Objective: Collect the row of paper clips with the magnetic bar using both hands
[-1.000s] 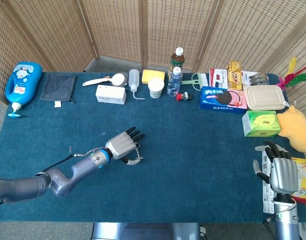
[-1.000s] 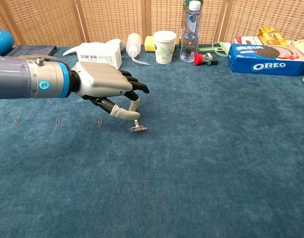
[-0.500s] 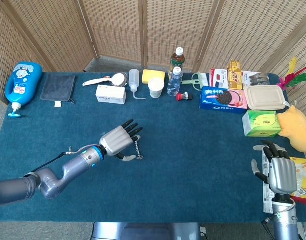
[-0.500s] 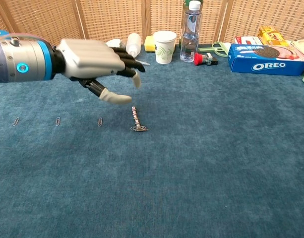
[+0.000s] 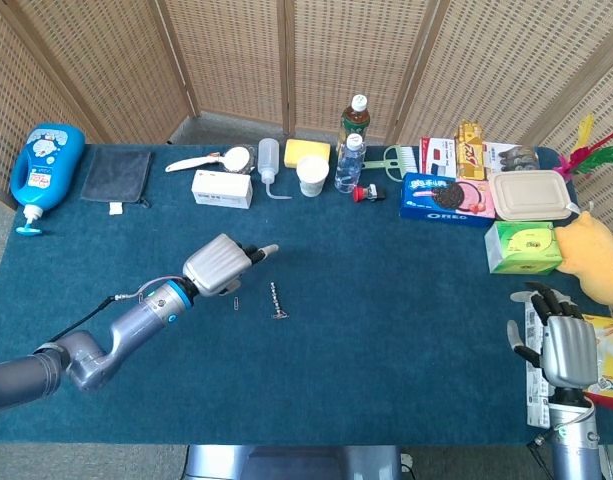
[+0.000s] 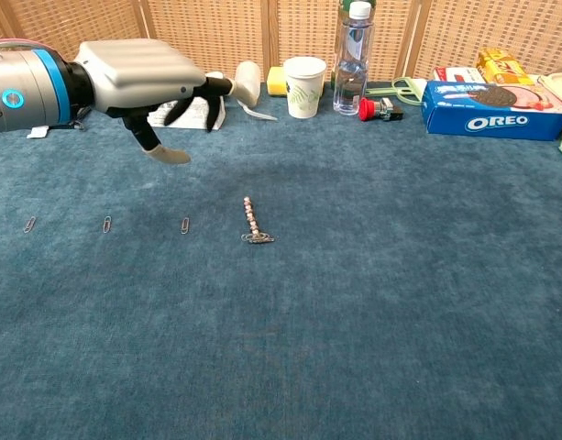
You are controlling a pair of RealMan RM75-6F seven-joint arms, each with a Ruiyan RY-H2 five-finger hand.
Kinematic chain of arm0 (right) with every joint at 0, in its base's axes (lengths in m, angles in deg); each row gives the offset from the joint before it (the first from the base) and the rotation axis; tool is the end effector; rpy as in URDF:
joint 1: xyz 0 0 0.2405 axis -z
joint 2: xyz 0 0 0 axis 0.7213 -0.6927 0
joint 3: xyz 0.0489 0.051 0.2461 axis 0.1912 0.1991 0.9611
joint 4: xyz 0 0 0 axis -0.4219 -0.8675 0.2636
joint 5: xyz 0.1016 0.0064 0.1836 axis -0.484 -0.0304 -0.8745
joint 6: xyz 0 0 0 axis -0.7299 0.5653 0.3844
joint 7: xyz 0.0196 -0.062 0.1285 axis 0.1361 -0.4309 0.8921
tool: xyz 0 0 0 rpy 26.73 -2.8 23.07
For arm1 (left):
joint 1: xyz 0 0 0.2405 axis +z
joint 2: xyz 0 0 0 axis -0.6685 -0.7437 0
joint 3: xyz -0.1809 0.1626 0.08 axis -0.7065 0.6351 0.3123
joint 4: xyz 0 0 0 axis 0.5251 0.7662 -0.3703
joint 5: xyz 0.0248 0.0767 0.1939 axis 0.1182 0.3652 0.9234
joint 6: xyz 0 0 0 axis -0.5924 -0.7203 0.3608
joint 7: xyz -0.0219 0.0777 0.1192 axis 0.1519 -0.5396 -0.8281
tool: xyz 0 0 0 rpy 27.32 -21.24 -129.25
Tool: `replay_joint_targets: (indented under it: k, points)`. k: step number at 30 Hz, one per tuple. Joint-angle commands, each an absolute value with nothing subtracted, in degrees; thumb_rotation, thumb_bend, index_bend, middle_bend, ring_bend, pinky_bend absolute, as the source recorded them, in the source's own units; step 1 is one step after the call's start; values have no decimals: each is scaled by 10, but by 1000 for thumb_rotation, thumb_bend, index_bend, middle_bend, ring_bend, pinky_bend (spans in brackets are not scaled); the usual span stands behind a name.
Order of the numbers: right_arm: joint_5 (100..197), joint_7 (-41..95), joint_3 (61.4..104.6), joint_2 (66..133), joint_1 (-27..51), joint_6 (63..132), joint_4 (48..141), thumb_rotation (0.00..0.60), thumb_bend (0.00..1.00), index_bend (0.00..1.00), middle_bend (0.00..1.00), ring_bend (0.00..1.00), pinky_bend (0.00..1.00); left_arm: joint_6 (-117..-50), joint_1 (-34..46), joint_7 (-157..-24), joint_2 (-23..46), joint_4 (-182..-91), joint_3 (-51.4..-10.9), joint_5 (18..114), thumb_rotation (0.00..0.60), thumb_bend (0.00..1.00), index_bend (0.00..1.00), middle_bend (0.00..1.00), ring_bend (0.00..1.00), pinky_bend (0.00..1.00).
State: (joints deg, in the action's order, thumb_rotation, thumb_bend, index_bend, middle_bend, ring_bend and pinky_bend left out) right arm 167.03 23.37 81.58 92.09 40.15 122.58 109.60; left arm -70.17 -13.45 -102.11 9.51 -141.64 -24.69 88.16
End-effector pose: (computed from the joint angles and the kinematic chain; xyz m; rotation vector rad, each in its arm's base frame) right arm -0.2959 -0.2054 0.1252 1.1838 -0.9075 1.0669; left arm -0.1132 0.3750 0.0066 -2.2376 -0.3691 -0.8615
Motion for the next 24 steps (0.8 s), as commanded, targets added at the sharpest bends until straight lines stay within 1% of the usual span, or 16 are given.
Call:
replay_joint_targets:
  k: [1,5,9,13,19,24]
  points:
    - [1668,234,817,921,400,1222,1094,600,424,369,296,256,338,-700,-134,-977,100,-1390,-242,905,594,481,194,557,740,787]
    - [1668,234,818,924,398,1220,1092,600,425,369,296,257,342,-685,-140,-969,105,-1375,-242,911,581,478,273,626,764,790]
    - [1668,233,819,925,397,1218,1091,600,425,369,296,257,349,-666,-148,-972,111,-1370,-241,911,581,483,313,633,759,785]
    - [1666,230,820,925,396,1217,1092,600,425,369,297,258,351,-640,-160,-982,115,-1366,-241,910,583,531,356,636,764,757]
    - [1666,226,821,925,399,1222,1096,600,424,369,302,260,359,-592,-182,-1009,125,-1358,-244,896,591,578,441,659,782,757]
    - [1666,228,820,926,401,1225,1095,600,424,369,303,261,361,-566,-195,-1024,138,-1355,-251,882,600,583,452,664,785,757]
